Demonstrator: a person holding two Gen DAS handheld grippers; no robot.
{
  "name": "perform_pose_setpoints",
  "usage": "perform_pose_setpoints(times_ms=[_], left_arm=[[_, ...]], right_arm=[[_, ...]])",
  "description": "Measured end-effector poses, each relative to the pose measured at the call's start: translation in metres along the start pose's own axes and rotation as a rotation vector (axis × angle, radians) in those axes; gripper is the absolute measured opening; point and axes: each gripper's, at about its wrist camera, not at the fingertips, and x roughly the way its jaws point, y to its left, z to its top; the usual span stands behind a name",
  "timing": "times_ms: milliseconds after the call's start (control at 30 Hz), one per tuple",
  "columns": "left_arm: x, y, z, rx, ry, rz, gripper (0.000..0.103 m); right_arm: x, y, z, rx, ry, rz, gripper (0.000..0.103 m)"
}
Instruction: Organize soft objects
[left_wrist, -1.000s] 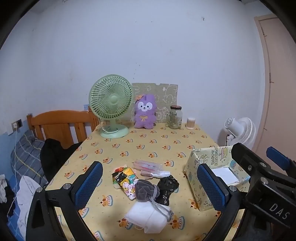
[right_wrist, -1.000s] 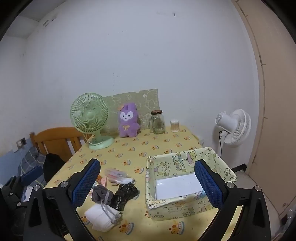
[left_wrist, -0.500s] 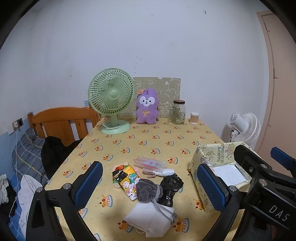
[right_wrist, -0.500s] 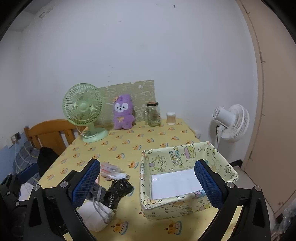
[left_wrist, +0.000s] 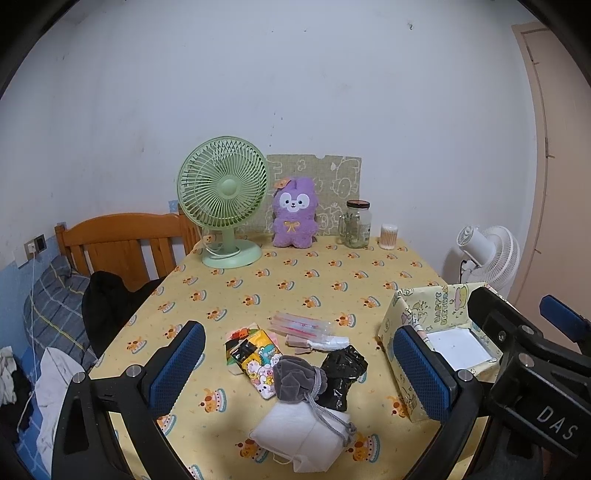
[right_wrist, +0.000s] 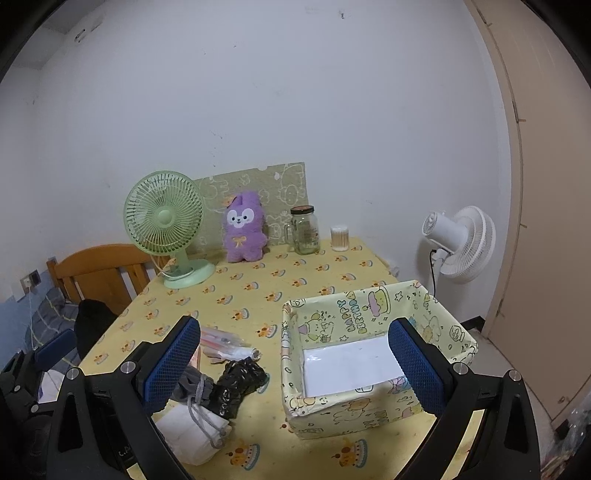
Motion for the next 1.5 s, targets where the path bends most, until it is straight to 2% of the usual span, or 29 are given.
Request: perform_pose_setpoints(times_ms=[233,1500], left_arm=[[-0.0042,-0.0007,-0.0034,-0.002,-0.007,-0.013,0.103],[-0.0099,-0.0004,-0.0031,-0.003,-0.019,-0.009,0.103]], right_arm=[[-0.0012,0.0007,0.0018,-0.018,-0.002,0.023,0.103],[-0.0082,0.0014,-0.0014,-0.012,-0.022,0.016,0.102]])
